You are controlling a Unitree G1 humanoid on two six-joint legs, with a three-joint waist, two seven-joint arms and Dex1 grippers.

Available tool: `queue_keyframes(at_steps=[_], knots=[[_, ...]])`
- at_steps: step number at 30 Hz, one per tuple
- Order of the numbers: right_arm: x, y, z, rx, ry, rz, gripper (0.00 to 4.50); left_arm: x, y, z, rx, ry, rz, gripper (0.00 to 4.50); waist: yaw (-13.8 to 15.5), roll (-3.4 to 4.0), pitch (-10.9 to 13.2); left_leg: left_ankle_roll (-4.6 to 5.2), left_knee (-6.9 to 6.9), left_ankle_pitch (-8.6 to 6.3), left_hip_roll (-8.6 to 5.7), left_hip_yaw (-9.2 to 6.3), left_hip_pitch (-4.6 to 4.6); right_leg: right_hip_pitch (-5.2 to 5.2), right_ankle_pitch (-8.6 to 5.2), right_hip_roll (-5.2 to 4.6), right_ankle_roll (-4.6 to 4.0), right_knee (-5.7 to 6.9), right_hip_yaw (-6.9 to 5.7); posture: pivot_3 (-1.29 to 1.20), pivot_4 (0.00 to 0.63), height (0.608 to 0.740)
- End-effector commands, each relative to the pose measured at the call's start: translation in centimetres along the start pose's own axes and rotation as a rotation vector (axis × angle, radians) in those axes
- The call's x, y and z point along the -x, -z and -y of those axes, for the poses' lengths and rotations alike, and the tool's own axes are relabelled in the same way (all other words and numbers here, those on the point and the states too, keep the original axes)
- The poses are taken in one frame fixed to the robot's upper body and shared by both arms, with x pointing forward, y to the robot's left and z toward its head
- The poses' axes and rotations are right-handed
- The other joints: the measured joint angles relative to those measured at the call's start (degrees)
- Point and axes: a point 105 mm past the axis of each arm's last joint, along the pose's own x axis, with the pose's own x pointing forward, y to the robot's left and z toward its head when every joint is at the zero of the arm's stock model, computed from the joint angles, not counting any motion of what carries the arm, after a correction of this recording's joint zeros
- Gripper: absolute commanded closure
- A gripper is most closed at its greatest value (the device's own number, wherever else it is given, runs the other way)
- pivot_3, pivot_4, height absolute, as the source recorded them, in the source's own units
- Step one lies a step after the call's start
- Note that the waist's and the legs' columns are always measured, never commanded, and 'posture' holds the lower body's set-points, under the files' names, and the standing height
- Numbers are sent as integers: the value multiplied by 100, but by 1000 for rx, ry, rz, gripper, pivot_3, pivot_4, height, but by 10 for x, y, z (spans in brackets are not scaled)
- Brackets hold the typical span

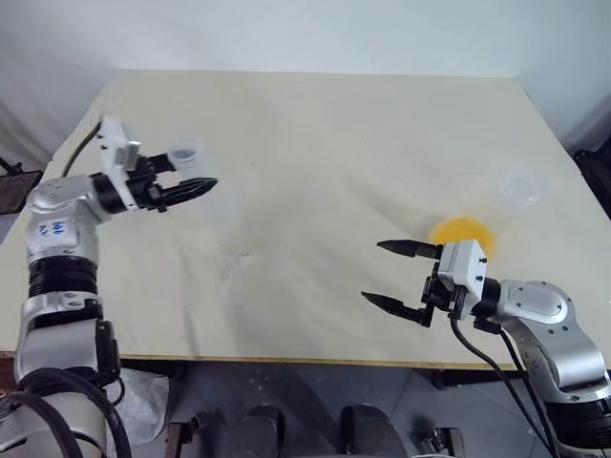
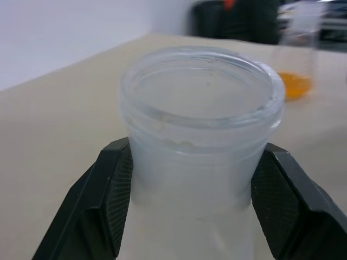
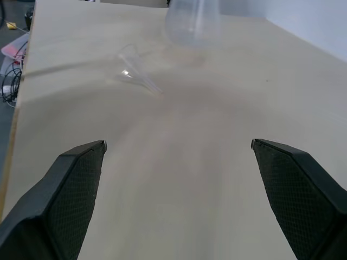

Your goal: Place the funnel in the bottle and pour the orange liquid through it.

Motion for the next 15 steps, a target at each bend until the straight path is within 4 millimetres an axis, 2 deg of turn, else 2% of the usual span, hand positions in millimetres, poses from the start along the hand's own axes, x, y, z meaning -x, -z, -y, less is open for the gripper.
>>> queue_keyframes(at_steps=[1,6,11,15], knots=[[9,-10,6,7,35,38,0,-33,-19,17,-52,136,29,1729,-1,-3,2,0,0,0,0,0,0,0,0,1,0,0,0,0,150,740],[18,-24,17,-33,122,102,0,-73,-20,40,-52,296,39,1729,-21,-5,3,0,0,0,3,8,-2,-3,0,4,0,-1,-1,0,150,740],[34,-36,18,-76,157,102,0,-115,-19,67,-70,469,44,1729,39,-6,4,2,3,2,0,9,-5,-1,0,0,0,-2,-3,0,150,740],[42,-37,18,-74,188,82,0,-136,-13,82,-82,538,23,1729,81,-8,5,7,4,1,-12,9,-9,0,1,-2,2,-11,-3,0,150,740]])
